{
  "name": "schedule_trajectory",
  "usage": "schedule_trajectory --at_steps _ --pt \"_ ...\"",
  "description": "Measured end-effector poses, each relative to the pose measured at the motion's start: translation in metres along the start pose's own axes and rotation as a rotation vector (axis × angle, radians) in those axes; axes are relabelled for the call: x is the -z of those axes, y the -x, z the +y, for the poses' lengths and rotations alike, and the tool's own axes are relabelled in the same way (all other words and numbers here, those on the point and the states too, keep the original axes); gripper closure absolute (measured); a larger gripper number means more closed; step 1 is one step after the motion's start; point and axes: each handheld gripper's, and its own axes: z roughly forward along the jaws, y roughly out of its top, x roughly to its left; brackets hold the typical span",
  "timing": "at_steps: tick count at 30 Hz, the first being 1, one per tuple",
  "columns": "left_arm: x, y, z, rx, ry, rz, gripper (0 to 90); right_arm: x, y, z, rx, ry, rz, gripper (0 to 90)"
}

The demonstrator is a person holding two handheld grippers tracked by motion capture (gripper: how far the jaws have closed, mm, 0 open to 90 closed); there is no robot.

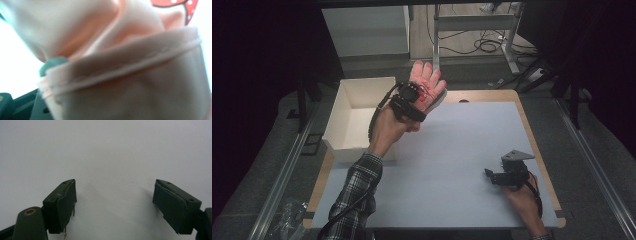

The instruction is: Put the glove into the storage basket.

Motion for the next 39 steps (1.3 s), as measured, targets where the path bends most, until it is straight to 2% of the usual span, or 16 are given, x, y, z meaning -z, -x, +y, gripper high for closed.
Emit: schedule_trajectory --at_steps 1,3,6,11,21,24,26,27,31,33,39 --pt "0.005 -0.008 0.000 0.021 0.000 0.012 39.2 0.000 0.000 0.000 -0.001 0.000 0.000 19.2" --pt "0.008 -0.011 -0.001 0.023 -0.004 0.018 39.2 0.000 0.000 0.000 0.001 0.000 0.000 19.2" --pt "0.016 -0.027 -0.004 0.064 0.006 0.049 39.2 0.000 0.000 0.000 0.001 0.001 0.000 19.3" --pt "0.028 -0.049 -0.017 0.124 0.023 0.081 39.2 0.000 0.000 0.000 0.002 0.002 -0.001 19.2" --pt "0.035 -0.081 -0.038 0.212 0.022 0.123 39.1 0.000 0.000 0.000 0.001 0.001 -0.002 19.2" --pt "0.036 -0.089 -0.044 0.243 0.027 0.136 39.0 0.000 0.000 0.000 0.002 0.001 -0.002 19.3" --pt "0.036 -0.091 -0.045 0.250 0.026 0.139 38.9 0.000 0.000 0.000 0.002 0.001 -0.001 19.2" --pt "0.035 -0.097 -0.050 0.273 0.024 0.148 38.9 0.000 0.000 0.000 0.002 0.001 -0.001 19.2" --pt "0.033 -0.104 -0.057 0.297 0.020 0.158 38.7 0.000 0.000 0.000 0.001 0.001 -0.001 19.2" --pt "0.028 -0.109 -0.063 0.323 0.015 0.159 38.6 0.000 0.000 0.000 0.000 0.001 -0.001 19.2" --pt "0.012 -0.120 -0.075 0.365 0.004 0.167 38.4 0.000 0.000 0.000 0.000 0.001 -0.002 19.3"
